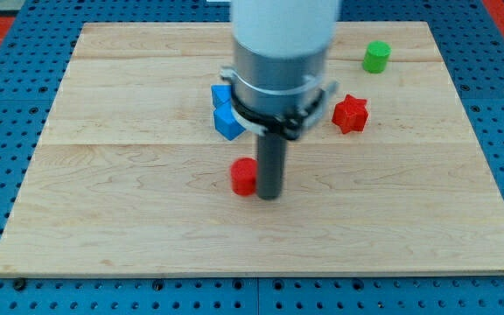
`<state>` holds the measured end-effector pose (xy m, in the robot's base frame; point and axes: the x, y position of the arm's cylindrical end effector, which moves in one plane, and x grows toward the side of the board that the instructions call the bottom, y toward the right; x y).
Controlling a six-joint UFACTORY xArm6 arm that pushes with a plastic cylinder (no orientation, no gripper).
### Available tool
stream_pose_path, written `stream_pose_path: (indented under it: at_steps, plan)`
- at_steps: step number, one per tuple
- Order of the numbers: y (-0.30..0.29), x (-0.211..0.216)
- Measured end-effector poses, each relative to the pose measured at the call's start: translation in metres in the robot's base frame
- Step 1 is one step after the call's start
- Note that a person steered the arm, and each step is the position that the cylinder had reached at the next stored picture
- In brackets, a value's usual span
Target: Move the red circle under the cube
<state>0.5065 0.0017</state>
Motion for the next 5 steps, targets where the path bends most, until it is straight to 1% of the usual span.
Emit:
stream_pose_path:
  at_steps: [2,3,4,5]
  plan:
    - [-0.046,0.023]
    - [-0.048,-0.002]
    - [-0.035,-0.039]
    - [-0.034,-0.029]
